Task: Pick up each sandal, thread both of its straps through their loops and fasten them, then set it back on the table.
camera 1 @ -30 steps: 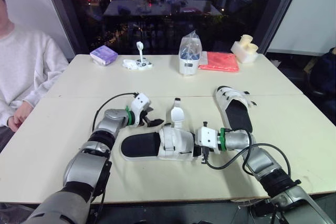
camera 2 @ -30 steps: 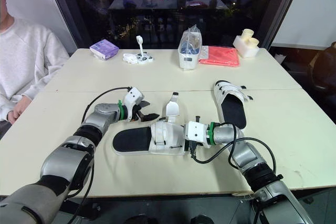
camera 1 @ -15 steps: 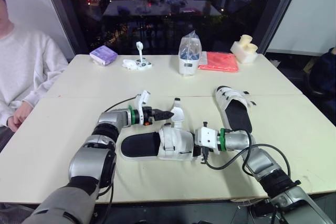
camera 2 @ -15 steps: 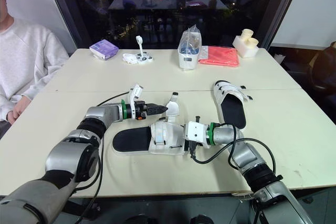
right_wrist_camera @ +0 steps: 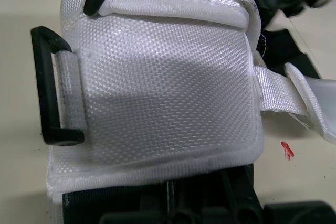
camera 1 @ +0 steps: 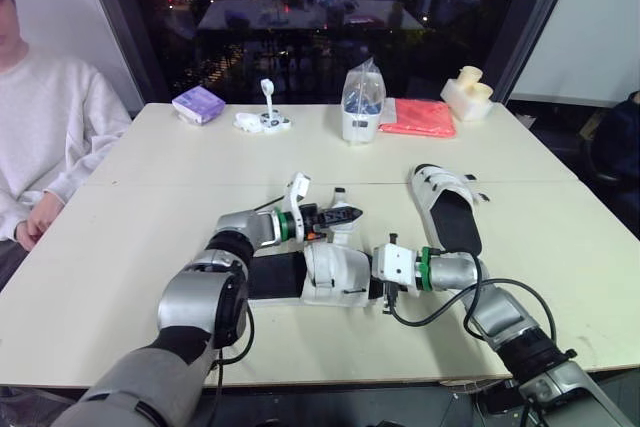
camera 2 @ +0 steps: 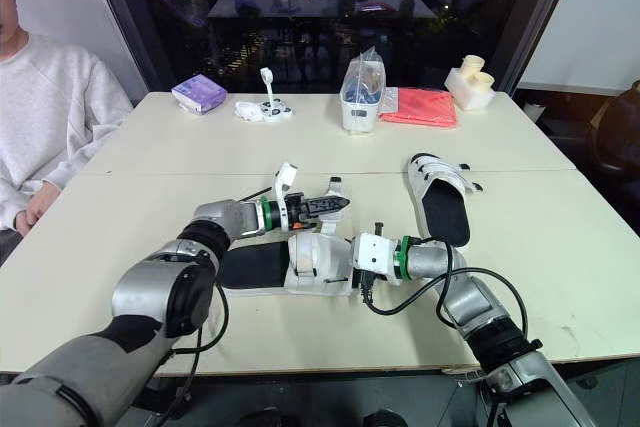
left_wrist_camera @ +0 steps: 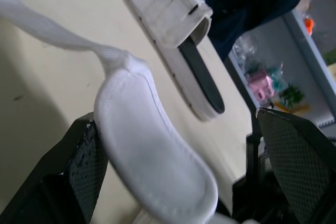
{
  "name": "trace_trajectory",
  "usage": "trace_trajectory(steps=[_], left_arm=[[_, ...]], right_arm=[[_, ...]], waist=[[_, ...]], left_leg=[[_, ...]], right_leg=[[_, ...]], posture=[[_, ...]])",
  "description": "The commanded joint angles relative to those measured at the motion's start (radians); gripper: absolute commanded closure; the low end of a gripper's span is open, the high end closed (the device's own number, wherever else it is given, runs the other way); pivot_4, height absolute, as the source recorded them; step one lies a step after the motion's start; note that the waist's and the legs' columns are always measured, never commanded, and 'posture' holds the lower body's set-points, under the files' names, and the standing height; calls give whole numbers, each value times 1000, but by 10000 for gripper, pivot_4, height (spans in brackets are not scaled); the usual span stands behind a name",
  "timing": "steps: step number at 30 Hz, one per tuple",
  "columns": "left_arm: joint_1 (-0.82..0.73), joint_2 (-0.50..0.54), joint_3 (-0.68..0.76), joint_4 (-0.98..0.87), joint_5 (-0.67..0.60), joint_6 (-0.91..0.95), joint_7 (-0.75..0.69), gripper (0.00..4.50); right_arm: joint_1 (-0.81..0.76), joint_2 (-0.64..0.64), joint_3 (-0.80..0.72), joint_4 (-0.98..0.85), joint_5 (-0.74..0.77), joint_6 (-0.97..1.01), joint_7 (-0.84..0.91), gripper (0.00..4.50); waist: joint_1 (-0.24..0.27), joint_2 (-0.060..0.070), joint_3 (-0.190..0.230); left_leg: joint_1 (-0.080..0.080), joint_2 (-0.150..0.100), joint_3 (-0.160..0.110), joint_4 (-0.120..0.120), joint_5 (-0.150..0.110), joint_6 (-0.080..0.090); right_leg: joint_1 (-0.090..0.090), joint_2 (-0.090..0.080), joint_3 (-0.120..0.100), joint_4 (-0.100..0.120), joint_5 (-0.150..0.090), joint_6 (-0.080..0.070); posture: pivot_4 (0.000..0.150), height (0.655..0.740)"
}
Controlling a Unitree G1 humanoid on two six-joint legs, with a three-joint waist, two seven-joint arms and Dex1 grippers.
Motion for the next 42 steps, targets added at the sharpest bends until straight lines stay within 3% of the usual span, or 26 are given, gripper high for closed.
trace_trajectory(steps=[1,24,27,33,39,42], left_arm=[[-41,-4,52,10,-33,-28,35,766],[-81,6,193,8,-136,11,-51,766],[-79,9,194,9,-137,10,-50,12801],[-80,14,189,7,-138,8,-68,43895],[-60,25,37,-63,-47,-35,-303,44583],[1,34,-77,-194,1,-118,-447,44583]], right_arm=[[51,-28,27,41,-67,70,3,45000],[71,-36,19,13,-66,95,-15,45000],[73,-39,17,11,-64,95,-15,45000],[72,-39,16,12,-65,95,-14,45000],[72,-44,11,12,-64,94,-12,45000],[82,-45,10,2,-63,96,-13,45000]], waist=[[0,0,0],[3,0,0],[3,0,0],[3,-1,0],[3,0,0],[3,0,0]], left_leg=[[0,0,0,0,0,0],[0,-1,0,0,0,0],[0,-1,0,0,0,0],[0,-1,0,0,0,0],[0,-1,0,0,0,0],[0,-1,1,0,0,0]], right_leg=[[0,0,0,0,0,0],[0,0,0,0,0,0],[1,0,0,0,0,0],[1,0,0,0,0,1],[1,0,0,0,0,1],[1,0,0,0,0,1]], posture=[[1500,7400],[1500,7400],[1500,7400],[1500,7400],[1500,7400],[1500,7400]])
